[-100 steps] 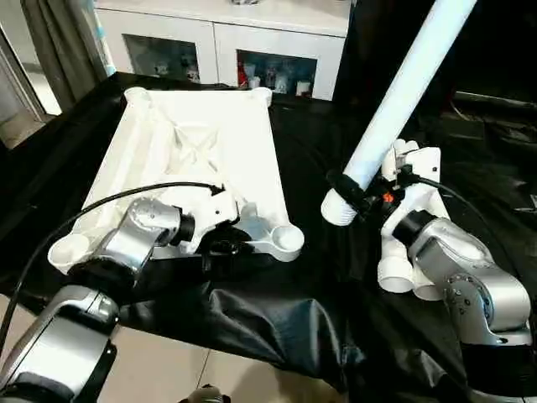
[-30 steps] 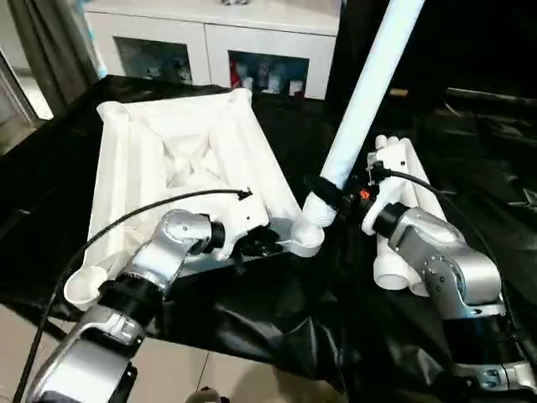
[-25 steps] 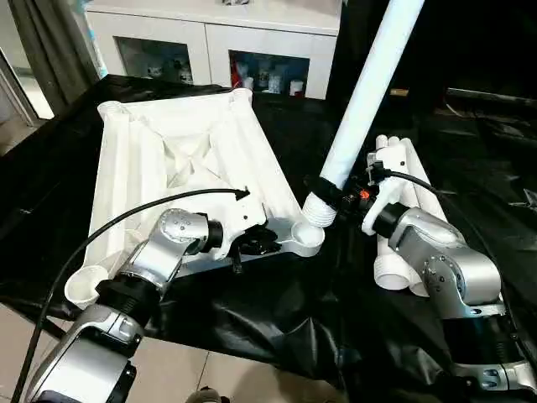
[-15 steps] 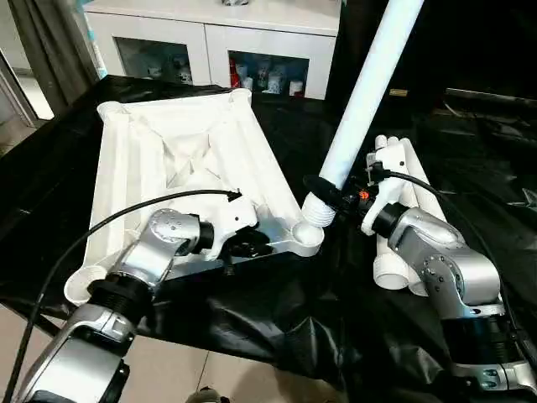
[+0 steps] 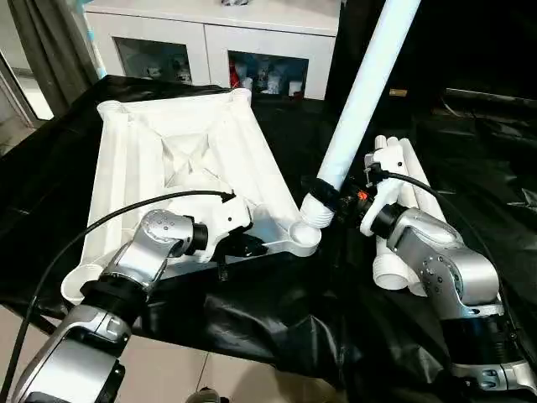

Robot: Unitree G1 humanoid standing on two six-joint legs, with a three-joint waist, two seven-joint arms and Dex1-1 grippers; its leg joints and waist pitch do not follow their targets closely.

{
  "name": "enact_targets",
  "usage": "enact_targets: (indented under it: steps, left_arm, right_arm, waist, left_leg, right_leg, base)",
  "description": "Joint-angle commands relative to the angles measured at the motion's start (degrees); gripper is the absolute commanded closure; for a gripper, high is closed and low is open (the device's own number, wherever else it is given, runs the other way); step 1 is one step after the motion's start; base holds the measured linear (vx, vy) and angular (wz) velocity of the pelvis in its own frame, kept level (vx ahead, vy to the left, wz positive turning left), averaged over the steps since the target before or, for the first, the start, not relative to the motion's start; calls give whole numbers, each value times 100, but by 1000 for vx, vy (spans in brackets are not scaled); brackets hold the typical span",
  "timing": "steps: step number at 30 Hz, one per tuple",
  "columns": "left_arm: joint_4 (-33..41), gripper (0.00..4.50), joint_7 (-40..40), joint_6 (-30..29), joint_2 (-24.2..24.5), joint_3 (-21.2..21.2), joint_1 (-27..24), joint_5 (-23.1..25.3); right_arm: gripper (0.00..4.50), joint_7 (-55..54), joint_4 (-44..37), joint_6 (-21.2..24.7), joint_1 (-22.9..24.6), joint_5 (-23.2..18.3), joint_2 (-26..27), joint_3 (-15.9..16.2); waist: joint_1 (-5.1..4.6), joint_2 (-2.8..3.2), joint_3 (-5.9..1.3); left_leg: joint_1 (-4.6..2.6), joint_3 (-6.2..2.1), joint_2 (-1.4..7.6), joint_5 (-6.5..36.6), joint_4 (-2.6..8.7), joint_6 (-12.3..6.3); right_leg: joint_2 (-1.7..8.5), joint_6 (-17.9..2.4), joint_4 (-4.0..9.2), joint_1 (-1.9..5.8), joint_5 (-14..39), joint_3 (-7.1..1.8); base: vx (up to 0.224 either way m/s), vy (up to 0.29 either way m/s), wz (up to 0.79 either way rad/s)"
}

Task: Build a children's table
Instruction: Insert table leg to table base

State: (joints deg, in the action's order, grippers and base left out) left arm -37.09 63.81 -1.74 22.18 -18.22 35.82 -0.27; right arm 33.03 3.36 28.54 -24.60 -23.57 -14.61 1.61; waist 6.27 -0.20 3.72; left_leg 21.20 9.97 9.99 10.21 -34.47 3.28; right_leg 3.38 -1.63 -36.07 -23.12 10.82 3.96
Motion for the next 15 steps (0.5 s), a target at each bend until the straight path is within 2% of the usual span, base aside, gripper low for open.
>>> enact_targets:
  steps: [1, 5, 6, 8, 11, 12, 15]
  left_arm:
    - [155, 450, 77, -73, 3, 89, -101, -106]
    - [446, 450, 126, -254, -74, 63, -182, -192]
    - [491, 450, 104, -274, -106, 40, -207, -186]
    - [509, 450, 76, -273, -128, 24, -227, -172]
    - [546, 450, 56, -296, -145, 20, -253, -160]
    - [594, 450, 54, -341, -149, 40, -271, -154]
    - [637, 450, 55, -384, -147, 61, -285, -148]
  right_arm:
    - [261, 136, 146, 39, -19, 164, -81, 186]
    - [261, 229, 538, -76, -50, 331, -68, 333]
    - [261, 234, 679, -143, -91, 368, -32, 346]
    - [261, 243, 780, -190, -124, 397, -10, 362]
    - [261, 247, 959, -257, -206, 435, 40, 388]
    - [261, 274, 1085, -296, -267, 470, 76, 432]
    - [261, 318, 1166, -325, -310, 525, 89, 509]
  waist:
    - [10, -82, -420]
    - [14, -93, -420]
    - [8, -131, -420]
    - [21, -114, -418]
    - [13, -138, -408]
    - [14, -124, -411]
    - [6, -134, -390]
  left_leg:
    - [-42, -100, 307, 826, 396, -103]
    - [-46, -90, 311, 793, 386, -121]
    - [-42, -85, 310, 786, 388, -131]
    - [-41, -89, 308, 766, 387, -148]
    - [-42, -87, 310, 748, 394, -164]
    - [-45, -93, 313, 768, 394, -158]
    - [-45, -93, 314, 813, 403, -143]
  right_leg:
    - [561, -886, 466, 315, 1318, -331]
    - [566, -937, 470, 301, 1295, -338]
    - [561, -928, 469, 306, 1290, -339]
    - [572, -910, 467, 306, 1312, -339]
    - [561, -901, 466, 302, 1265, -338]
    - [572, -911, 464, 302, 1301, -336]
    - [568, -891, 475, 295, 1399, -338]
  base:
    - [0, 0, 0]
    - [0, 0, 0]
    - [0, 0, 0]
    - [0, 0, 0]
    - [0, 0, 0]
    - [0, 0, 0]
    - [0, 0, 0]
